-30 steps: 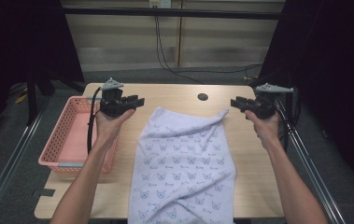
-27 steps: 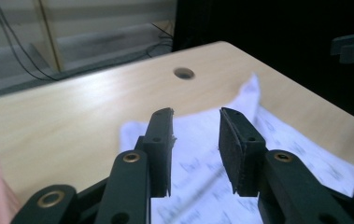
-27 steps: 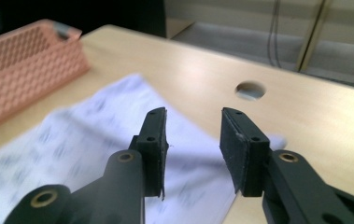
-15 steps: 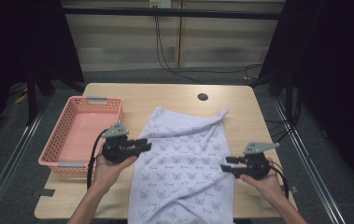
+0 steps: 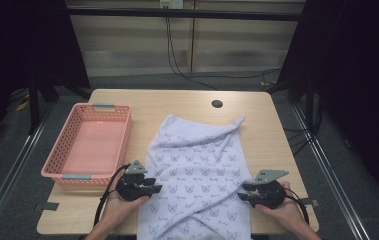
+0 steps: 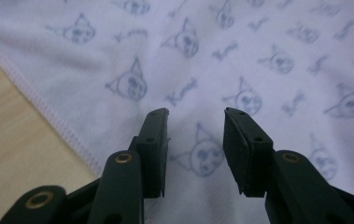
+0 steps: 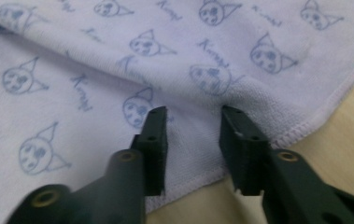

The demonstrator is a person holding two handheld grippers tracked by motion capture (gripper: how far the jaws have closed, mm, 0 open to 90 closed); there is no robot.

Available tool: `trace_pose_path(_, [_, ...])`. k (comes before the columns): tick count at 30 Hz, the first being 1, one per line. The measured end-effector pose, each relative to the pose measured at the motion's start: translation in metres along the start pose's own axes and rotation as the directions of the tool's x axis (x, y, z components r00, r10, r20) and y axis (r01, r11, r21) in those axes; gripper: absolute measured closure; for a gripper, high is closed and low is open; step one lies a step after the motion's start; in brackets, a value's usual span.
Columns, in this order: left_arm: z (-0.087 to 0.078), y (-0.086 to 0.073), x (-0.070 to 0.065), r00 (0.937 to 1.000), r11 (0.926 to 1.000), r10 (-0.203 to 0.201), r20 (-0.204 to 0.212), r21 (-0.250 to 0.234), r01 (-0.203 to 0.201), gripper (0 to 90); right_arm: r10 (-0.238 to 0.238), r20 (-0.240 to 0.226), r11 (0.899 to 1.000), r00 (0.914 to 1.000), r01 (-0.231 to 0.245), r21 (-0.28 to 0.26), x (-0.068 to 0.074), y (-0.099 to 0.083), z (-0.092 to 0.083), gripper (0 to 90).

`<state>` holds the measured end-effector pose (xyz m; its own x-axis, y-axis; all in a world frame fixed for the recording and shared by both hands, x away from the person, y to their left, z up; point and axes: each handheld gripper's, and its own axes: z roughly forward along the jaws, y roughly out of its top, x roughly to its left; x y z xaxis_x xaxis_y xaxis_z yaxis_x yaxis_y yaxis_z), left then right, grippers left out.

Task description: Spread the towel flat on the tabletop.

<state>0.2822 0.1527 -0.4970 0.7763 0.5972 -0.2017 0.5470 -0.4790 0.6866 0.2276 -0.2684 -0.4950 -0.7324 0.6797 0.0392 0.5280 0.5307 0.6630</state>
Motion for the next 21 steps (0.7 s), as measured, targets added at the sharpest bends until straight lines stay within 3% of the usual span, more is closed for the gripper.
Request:
trace_pose_path(2, [0.000,-0.001,-0.004,1.0000,1.0000,0.000,0.005,0.005,0.000,60.8,-0.001,-0.026,1.000,0.9997,0.002,0.027,0.001,-0.004,-0.007,83.9])
trace_pose_path(3, [0.000,-0.001,-0.006,0.9999,0.9999,0.014,0.003,0.006,-0.014,64.0,0.024,-0.051,0.999,0.9984,-0.022,0.028,0.000,-0.008,-0.010,86.6])
trace_pose_path(4, [0.001,-0.002,-0.010,0.9991,0.9995,0.028,0.032,0.016,-0.029,70.8,0.039,-0.067,0.999,0.9970,-0.037,0.028,0.000,-0.011,-0.013,87.3])
trace_pose_path(6, [0.000,-0.003,-0.017,0.9977,0.9976,0.058,0.036,0.036,-0.059,78.7,0.052,-0.105,0.997,0.9931,-0.046,0.066,0.004,-0.017,-0.022,87.8])
trace_pose_path(8, [0.000,-0.003,-0.021,0.9976,0.9971,0.055,0.042,0.051,-0.057,84.3,0.063,-0.173,0.995,0.9829,-0.048,0.092,0.010,-0.022,-0.029,88.5])
trace_pose_path(10, [-0.003,-0.003,-0.024,0.9966,0.9959,0.058,0.059,0.067,-0.062,86.4,0.038,-0.176,0.998,0.9836,-0.027,0.064,0.014,-0.020,-0.035,88.5])
trace_pose_path(11, [-0.004,-0.005,-0.023,0.9961,0.9972,0.007,0.088,0.073,-0.013,86.7,0.044,-0.182,0.998,0.9824,-0.036,0.046,0.014,-0.019,-0.037,88.1])
trace_pose_path(12, [-0.006,-0.007,-0.022,0.9939,0.9970,-0.008,0.110,0.078,-0.001,86.8,0.044,-0.183,0.999,0.9820,-0.042,0.015,0.013,-0.017,-0.039,86.5])
trace_pose_path(14, [-0.010,-0.011,-0.024,0.9932,0.9959,0.036,0.111,0.079,-0.045,86.2,0.052,-0.178,0.998,0.9827,-0.056,-0.021,0.011,-0.015,-0.040,75.5])
trace_pose_path(16, [-0.015,-0.012,-0.024,0.9913,0.9983,0.018,0.131,0.053,-0.025,84.4,0.066,-0.163,0.995,0.9844,-0.077,-0.063,0.008,-0.012,-0.040,67.8])
trace_pose_path(19, [-0.015,-0.006,-0.019,0.9947,0.9999,0.003,0.103,0.010,-0.004,68.0,0.081,-0.123,0.991,0.9891,-0.094,-0.098,0.001,-0.002,-0.036,60.0])
trace_pose_path(21, [-0.011,0.001,-0.014,0.9970,0.9998,0.018,0.075,-0.005,-0.018,64.4,0.079,-0.081,0.992,0.9936,-0.086,-0.089,-0.004,0.007,-0.027,55.9])
